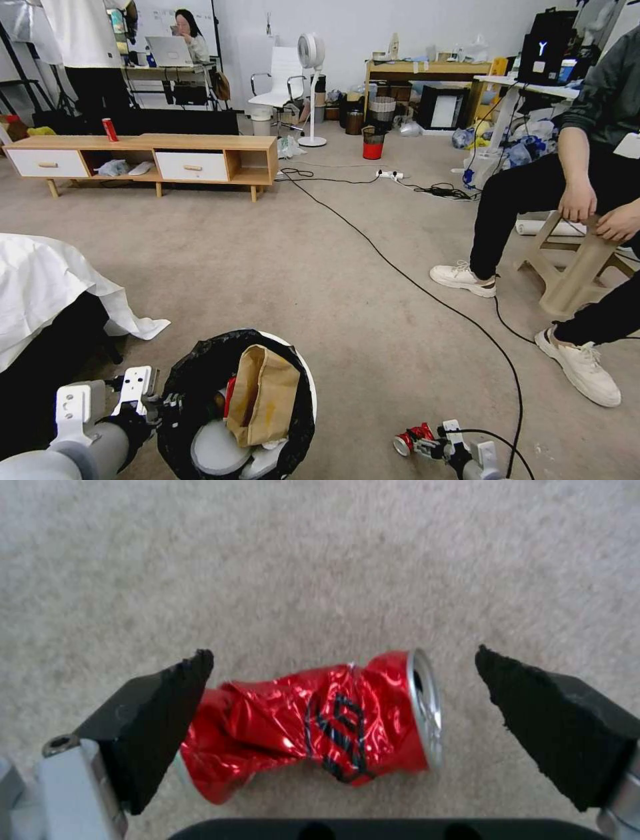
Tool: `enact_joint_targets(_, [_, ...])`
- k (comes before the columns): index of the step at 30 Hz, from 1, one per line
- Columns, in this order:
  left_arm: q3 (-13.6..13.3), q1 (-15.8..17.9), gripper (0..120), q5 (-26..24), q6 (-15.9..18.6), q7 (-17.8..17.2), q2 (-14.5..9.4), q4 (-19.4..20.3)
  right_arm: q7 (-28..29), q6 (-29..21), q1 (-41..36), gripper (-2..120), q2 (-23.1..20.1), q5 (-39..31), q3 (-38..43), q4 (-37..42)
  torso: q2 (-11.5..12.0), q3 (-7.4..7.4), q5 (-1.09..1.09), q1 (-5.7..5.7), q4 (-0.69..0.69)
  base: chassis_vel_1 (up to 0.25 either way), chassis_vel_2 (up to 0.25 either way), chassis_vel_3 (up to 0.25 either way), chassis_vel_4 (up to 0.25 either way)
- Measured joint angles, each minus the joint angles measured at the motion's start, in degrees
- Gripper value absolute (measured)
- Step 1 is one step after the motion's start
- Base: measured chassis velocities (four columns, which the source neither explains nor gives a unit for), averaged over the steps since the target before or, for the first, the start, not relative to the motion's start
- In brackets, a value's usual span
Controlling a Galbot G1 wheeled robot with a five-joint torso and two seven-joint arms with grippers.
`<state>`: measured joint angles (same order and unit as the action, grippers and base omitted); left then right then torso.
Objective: Pick up the trash bin and place the garbage on the floor into it.
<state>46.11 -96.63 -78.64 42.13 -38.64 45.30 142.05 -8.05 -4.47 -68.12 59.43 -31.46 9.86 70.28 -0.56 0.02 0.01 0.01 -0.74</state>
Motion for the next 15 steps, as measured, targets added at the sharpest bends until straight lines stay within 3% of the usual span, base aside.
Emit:
enact_joint_targets(4, [0.0,0.3,1,-0.2,0.0,0.1,-0.3,-0.4,-0.8,-0.2,1.1,100,0.4,0.9,-0.4,-2.8,0.0,0.0,-0.02,0.0,-0.04,0.0,0.0,0.0,0.0])
enact_joint_targets(15, [0.4,0.3,1,-0.5,0.0,0.1,-0.6,-0.3,-0.8,-0.7,3.4,100,1.8,2.3,-1.1,-6.5,0.0,-0.01,-0.02,0.0,-0.01,0.0,0.0,0.0,0.0])
